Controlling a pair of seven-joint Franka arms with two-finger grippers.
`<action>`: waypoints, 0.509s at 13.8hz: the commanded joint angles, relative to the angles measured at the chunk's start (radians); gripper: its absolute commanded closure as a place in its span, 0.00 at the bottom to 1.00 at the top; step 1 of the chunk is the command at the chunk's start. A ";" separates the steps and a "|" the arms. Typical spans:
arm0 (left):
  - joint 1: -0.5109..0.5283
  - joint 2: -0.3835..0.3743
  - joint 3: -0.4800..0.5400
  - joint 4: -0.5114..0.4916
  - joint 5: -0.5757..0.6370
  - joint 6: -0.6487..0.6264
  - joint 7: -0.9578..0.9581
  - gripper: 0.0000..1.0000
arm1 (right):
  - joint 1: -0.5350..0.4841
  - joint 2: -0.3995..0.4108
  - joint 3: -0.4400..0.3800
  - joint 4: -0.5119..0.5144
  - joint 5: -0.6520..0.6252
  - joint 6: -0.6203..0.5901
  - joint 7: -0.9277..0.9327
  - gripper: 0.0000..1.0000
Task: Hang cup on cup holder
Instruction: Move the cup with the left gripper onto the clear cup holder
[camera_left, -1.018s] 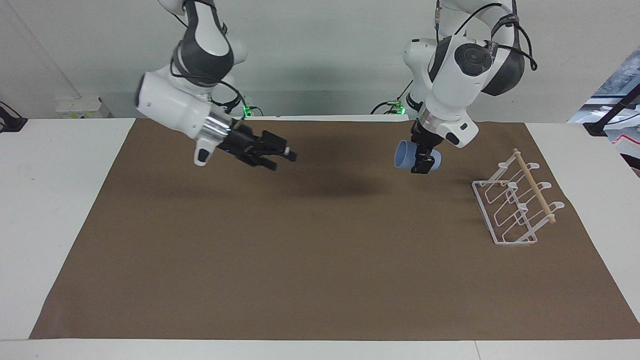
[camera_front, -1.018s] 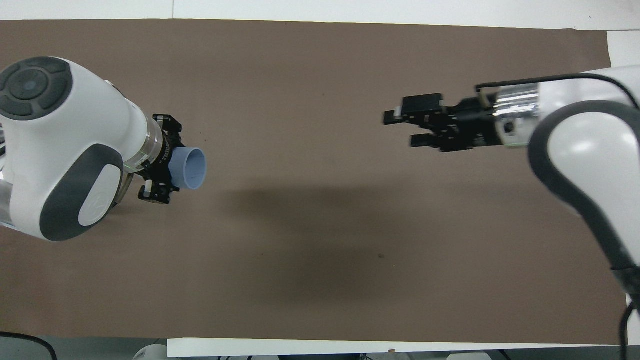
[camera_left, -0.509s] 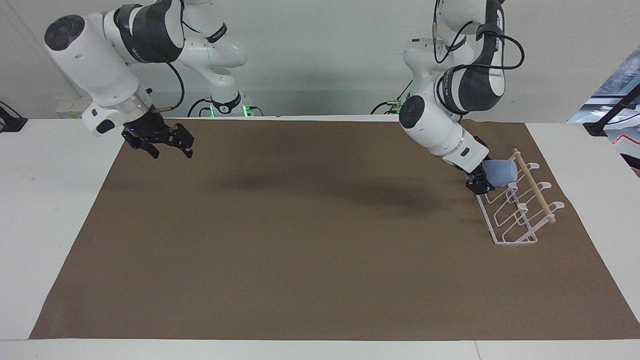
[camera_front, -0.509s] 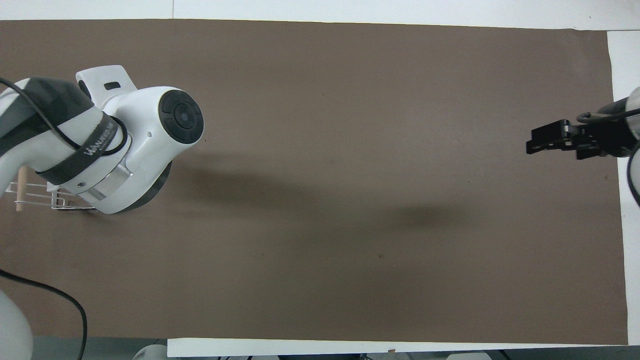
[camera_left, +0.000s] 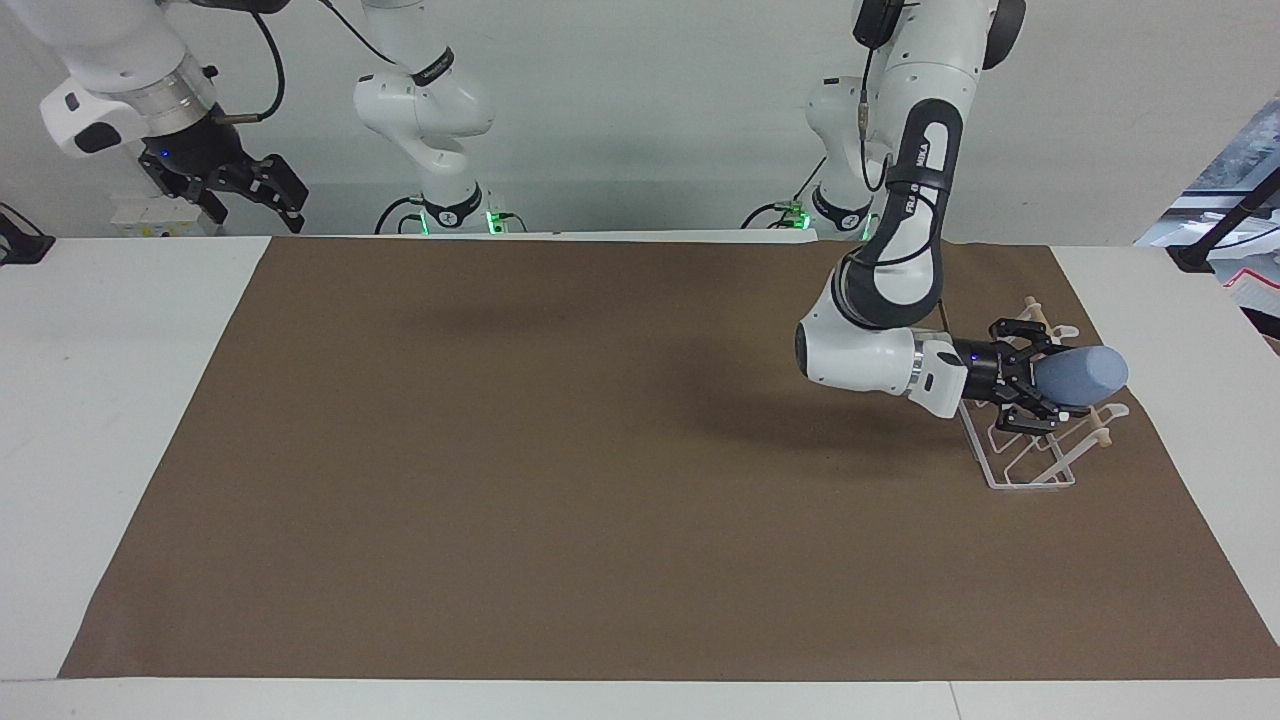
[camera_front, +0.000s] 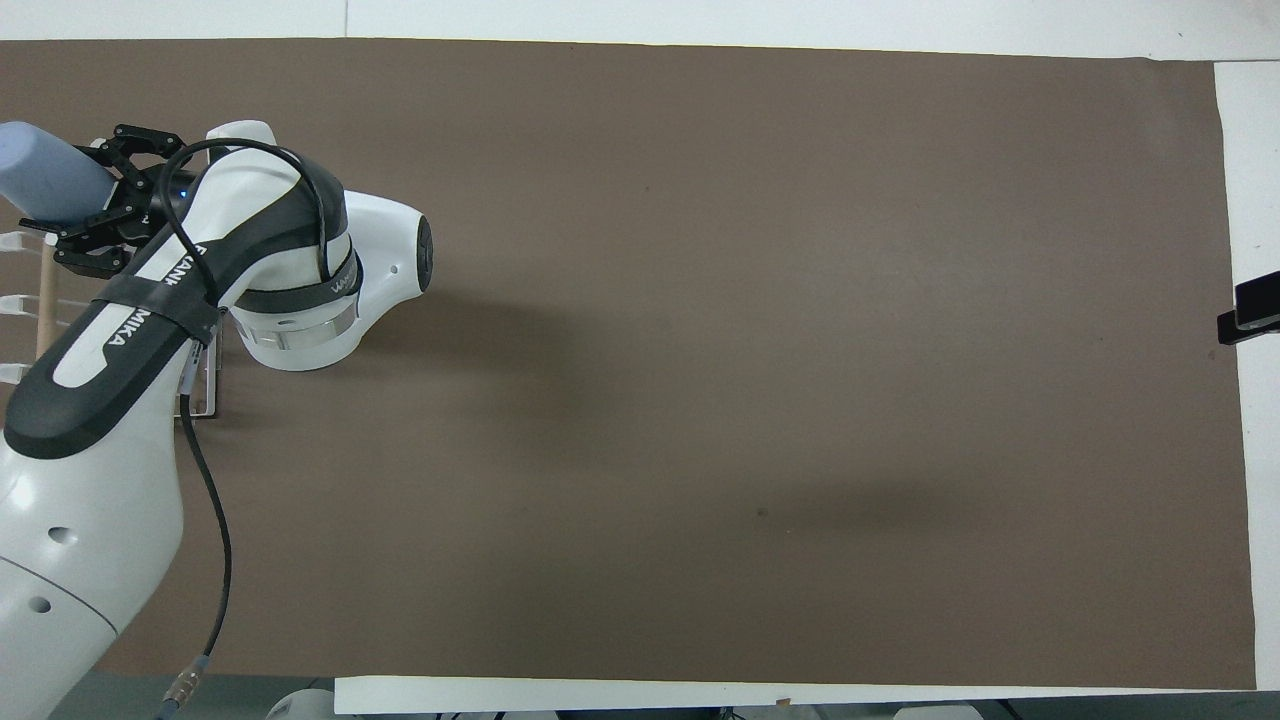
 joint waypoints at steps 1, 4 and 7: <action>0.023 0.029 -0.001 0.012 0.019 -0.029 -0.074 1.00 | 0.004 -0.002 0.003 -0.022 -0.019 0.003 -0.039 0.00; 0.023 0.054 -0.005 -0.002 0.013 -0.032 -0.142 1.00 | 0.035 0.006 -0.030 -0.022 -0.021 0.015 -0.019 0.00; 0.043 0.128 -0.004 0.012 0.013 -0.034 -0.205 1.00 | 0.024 -0.011 -0.025 -0.022 -0.021 0.009 -0.021 0.00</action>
